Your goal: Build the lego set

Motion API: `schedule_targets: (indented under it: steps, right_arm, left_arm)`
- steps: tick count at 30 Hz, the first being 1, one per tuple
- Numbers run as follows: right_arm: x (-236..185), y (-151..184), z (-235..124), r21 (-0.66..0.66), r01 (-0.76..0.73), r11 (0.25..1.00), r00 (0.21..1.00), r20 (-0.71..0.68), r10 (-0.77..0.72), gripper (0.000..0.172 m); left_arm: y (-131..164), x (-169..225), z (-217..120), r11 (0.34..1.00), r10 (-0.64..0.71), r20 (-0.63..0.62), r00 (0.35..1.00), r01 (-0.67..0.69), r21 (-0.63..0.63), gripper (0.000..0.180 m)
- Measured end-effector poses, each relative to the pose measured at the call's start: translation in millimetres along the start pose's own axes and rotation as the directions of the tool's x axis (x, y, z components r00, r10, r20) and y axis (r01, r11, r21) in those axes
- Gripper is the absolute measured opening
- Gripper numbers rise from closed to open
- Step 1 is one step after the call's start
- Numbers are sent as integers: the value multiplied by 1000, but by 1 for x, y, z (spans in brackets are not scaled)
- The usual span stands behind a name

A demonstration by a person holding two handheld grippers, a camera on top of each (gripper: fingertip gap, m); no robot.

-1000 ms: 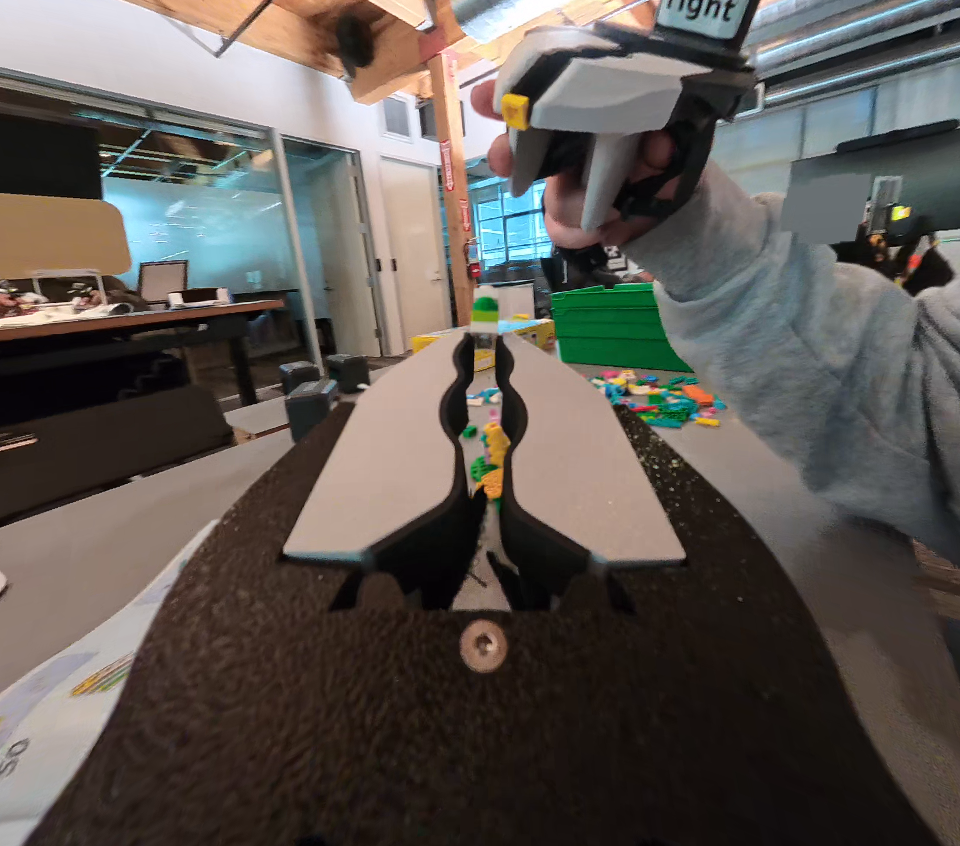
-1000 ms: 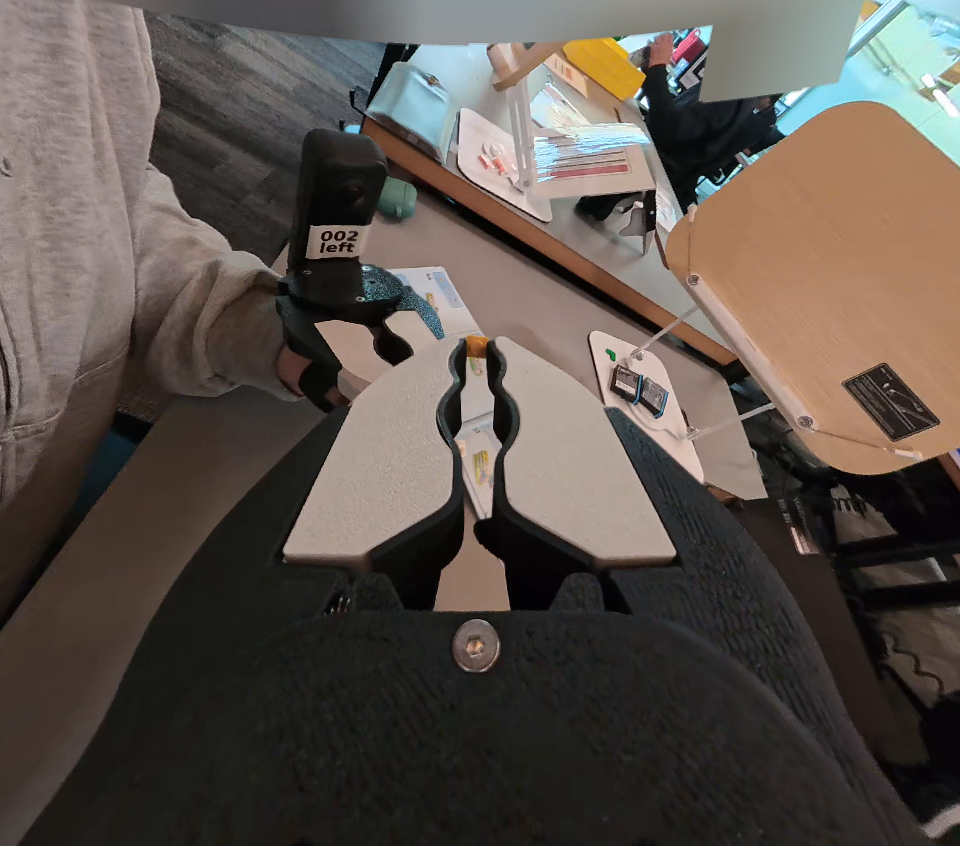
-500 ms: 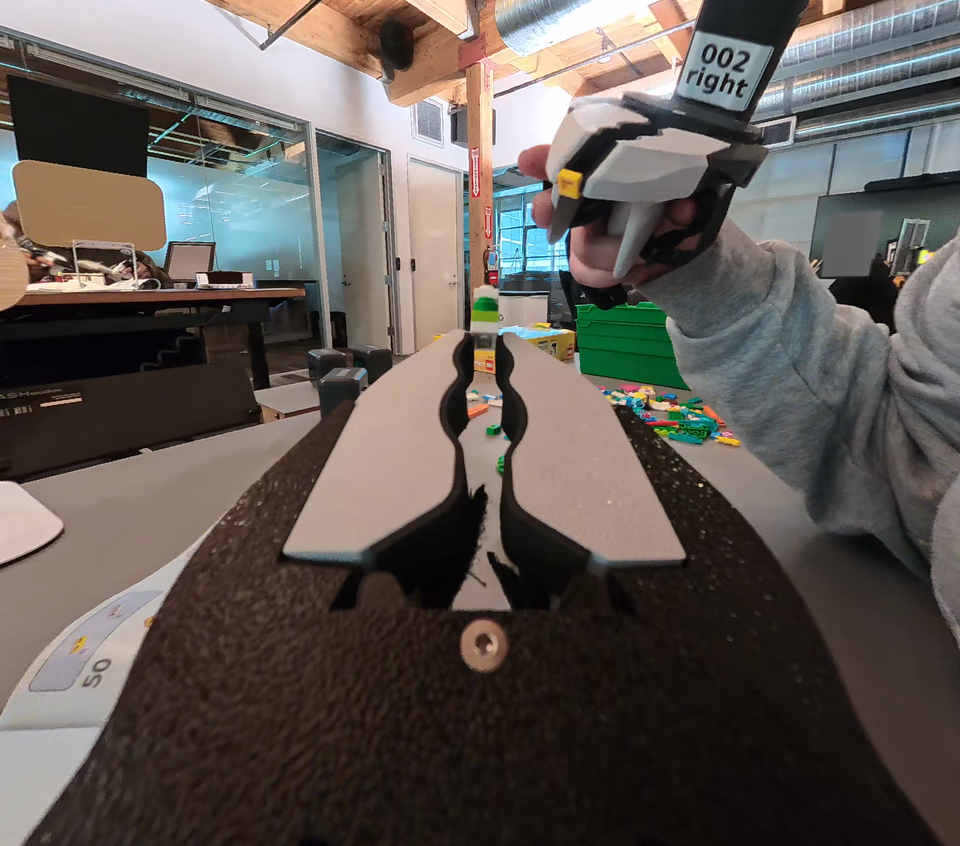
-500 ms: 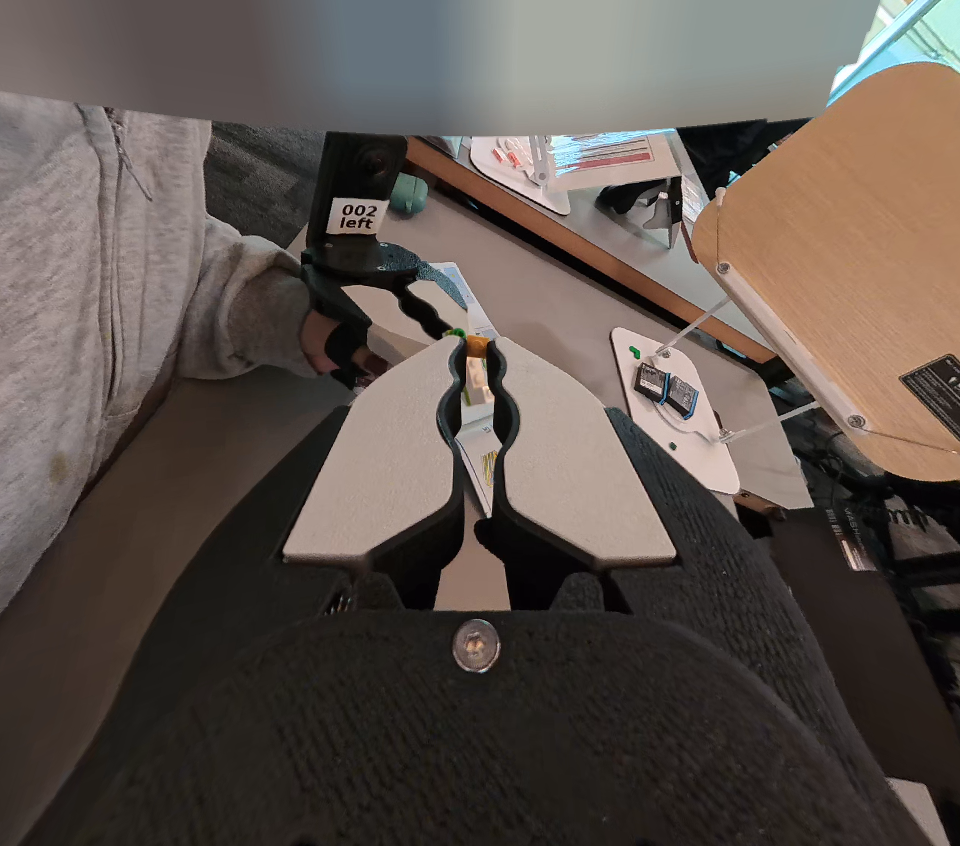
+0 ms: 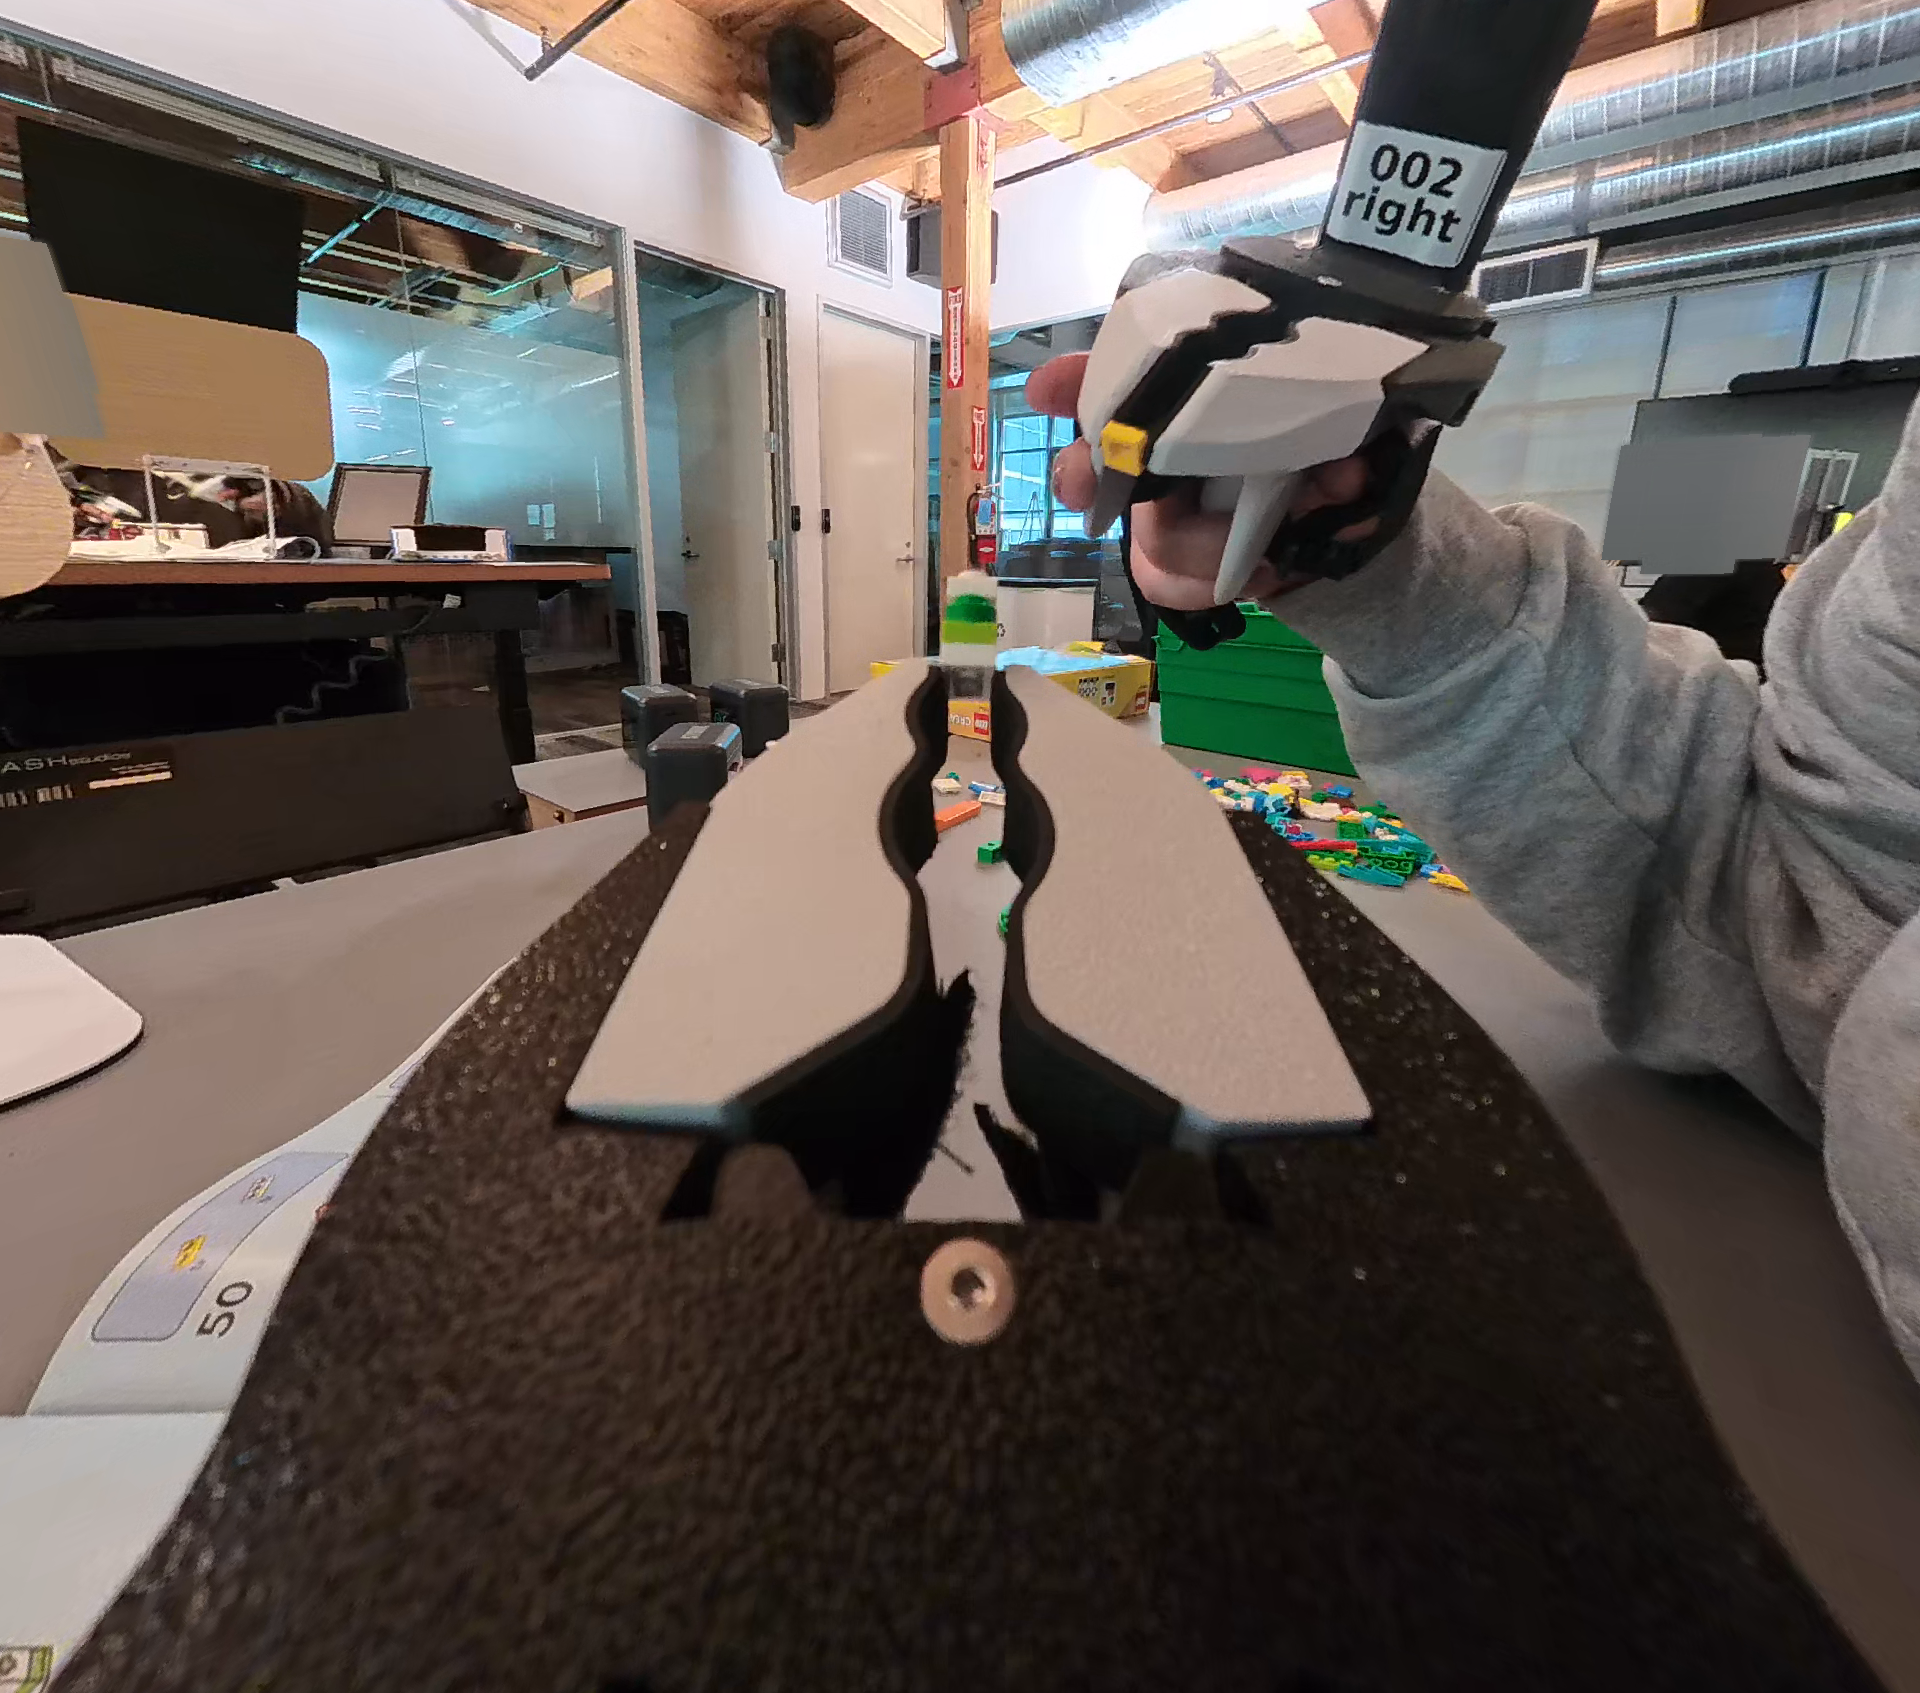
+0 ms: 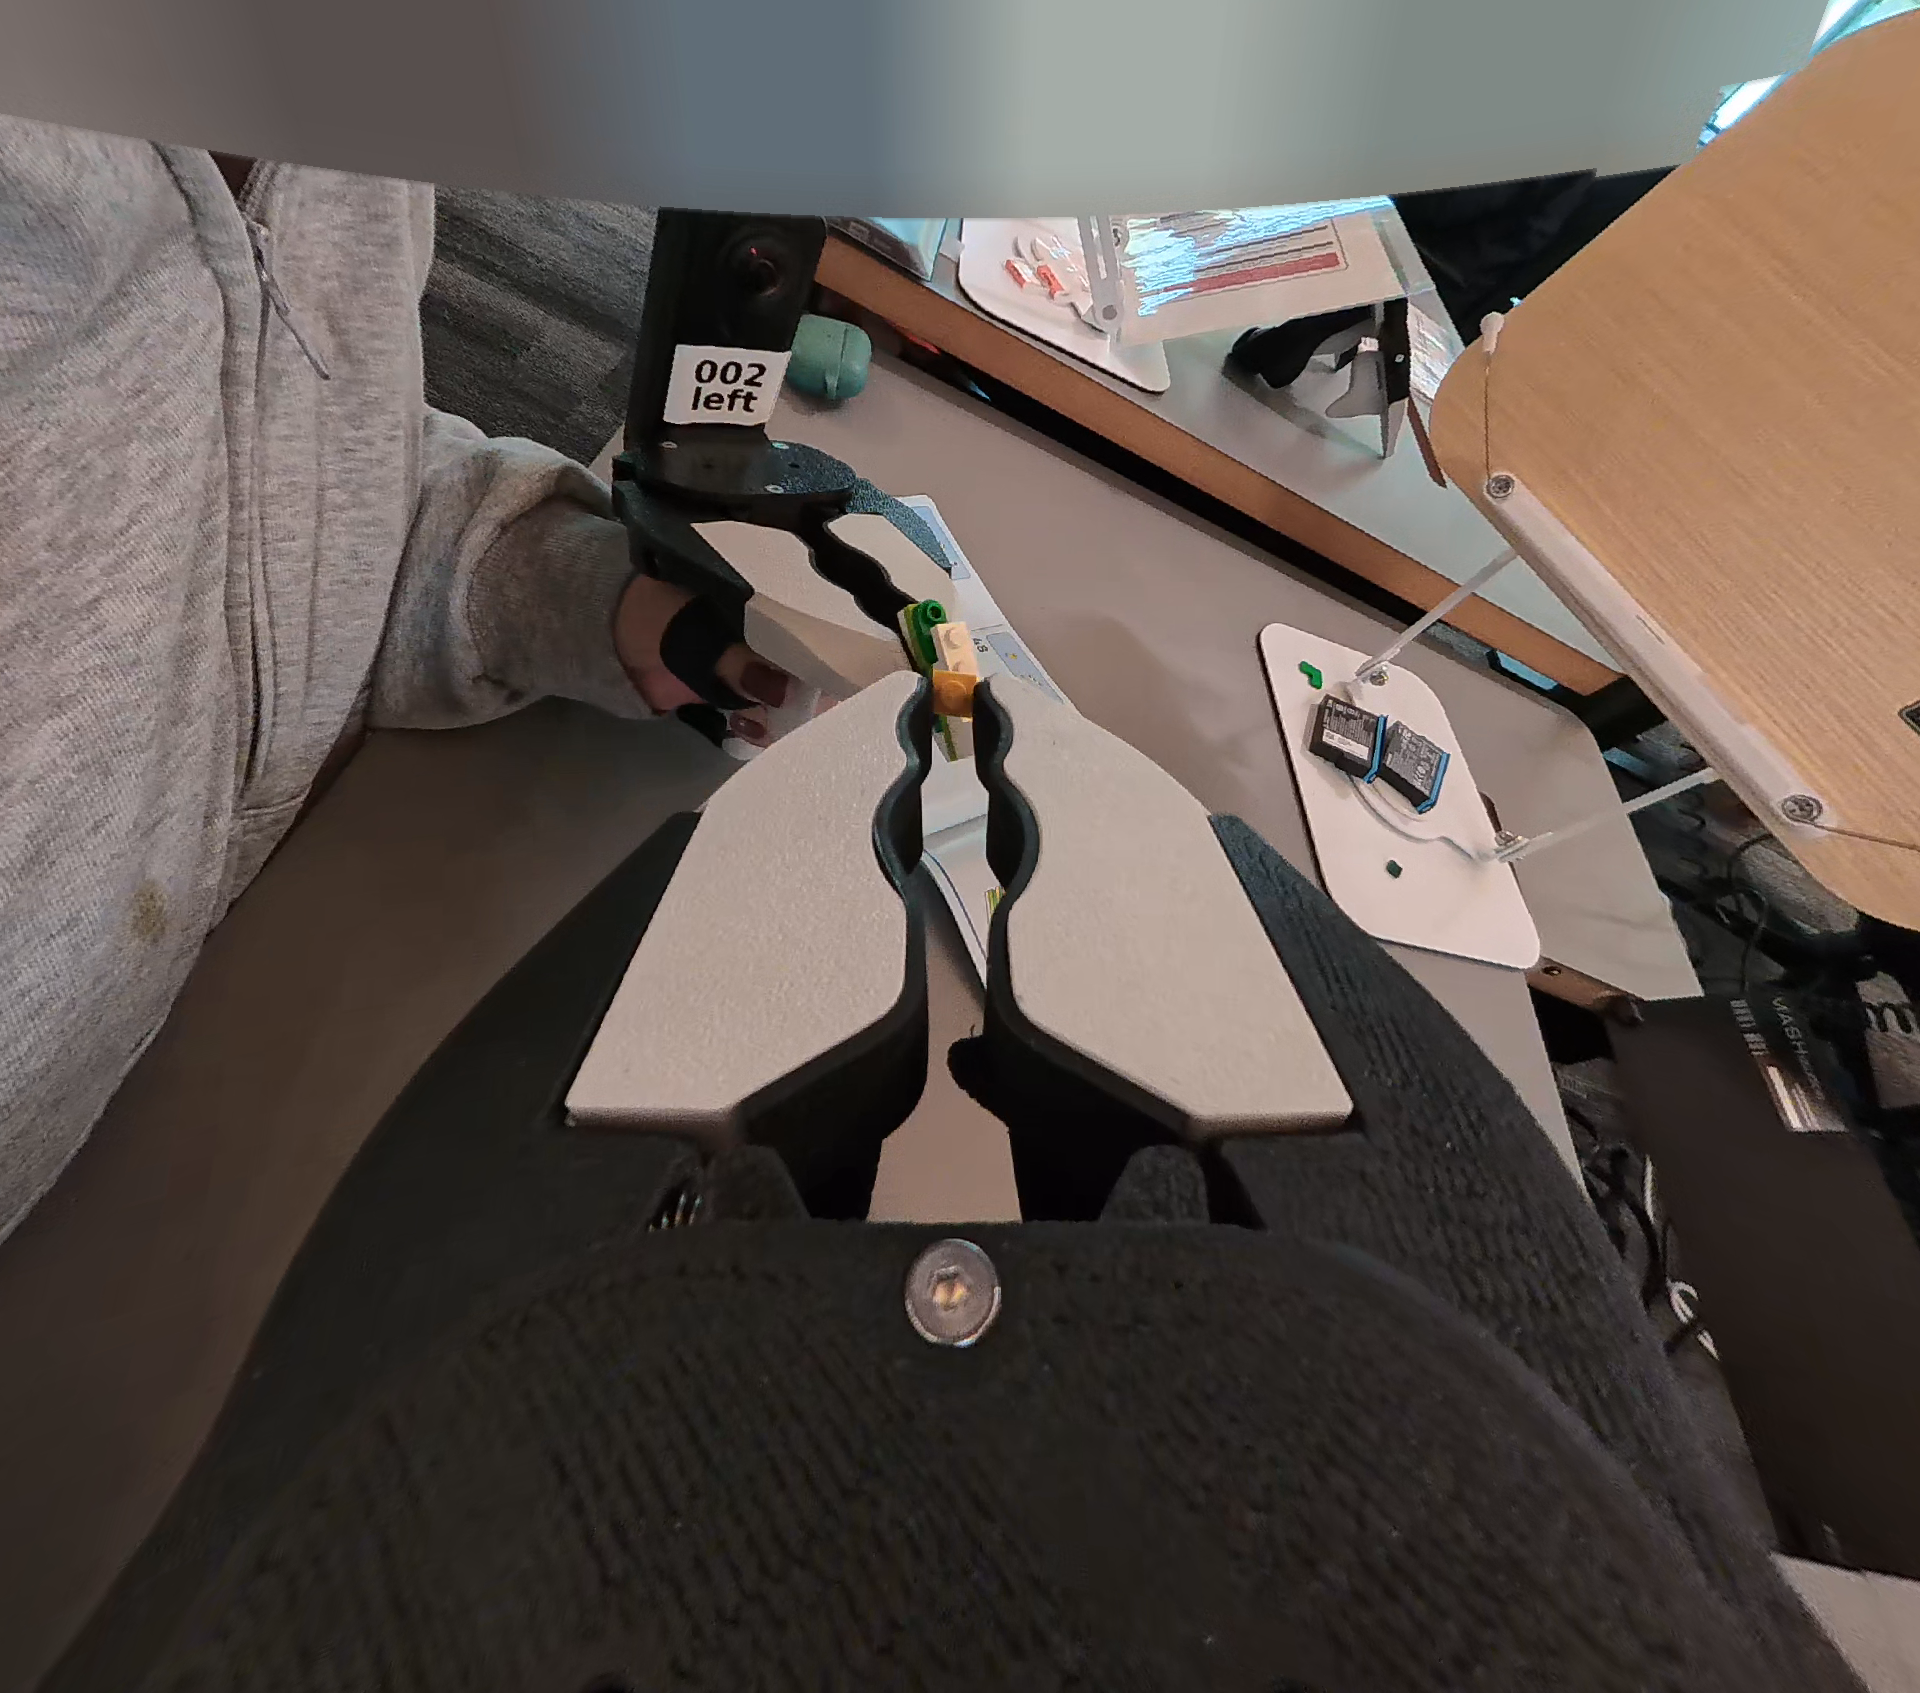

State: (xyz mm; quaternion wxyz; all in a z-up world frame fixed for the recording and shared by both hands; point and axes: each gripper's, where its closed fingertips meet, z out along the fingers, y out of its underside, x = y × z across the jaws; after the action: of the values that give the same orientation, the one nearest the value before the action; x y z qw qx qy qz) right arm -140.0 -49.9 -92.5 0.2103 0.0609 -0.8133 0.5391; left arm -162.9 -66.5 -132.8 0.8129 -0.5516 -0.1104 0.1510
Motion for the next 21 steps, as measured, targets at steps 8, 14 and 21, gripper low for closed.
schedule_targets:
  steps: [8, 14, 21]
  right_arm:
    - [0, 1, 0, -5, 2, 1000, 1000, -2, -2, 6]
    - [1, 0, -2, -8, 5, 1000, 1000, -7, -5, 6]
    - [3, 3, -2, -19, 4, 1000, 1000, -16, -4, 6]
  left_arm:
    - [1, 1, 0, 1000, 3, -4, 1000, -3, -4, 8]
    - [1, 2, 0, 1000, 4, -7, 1000, -4, -6, 8]
    - [3, 3, 1, 1000, -3, -13, 1000, 3, -13, 8]
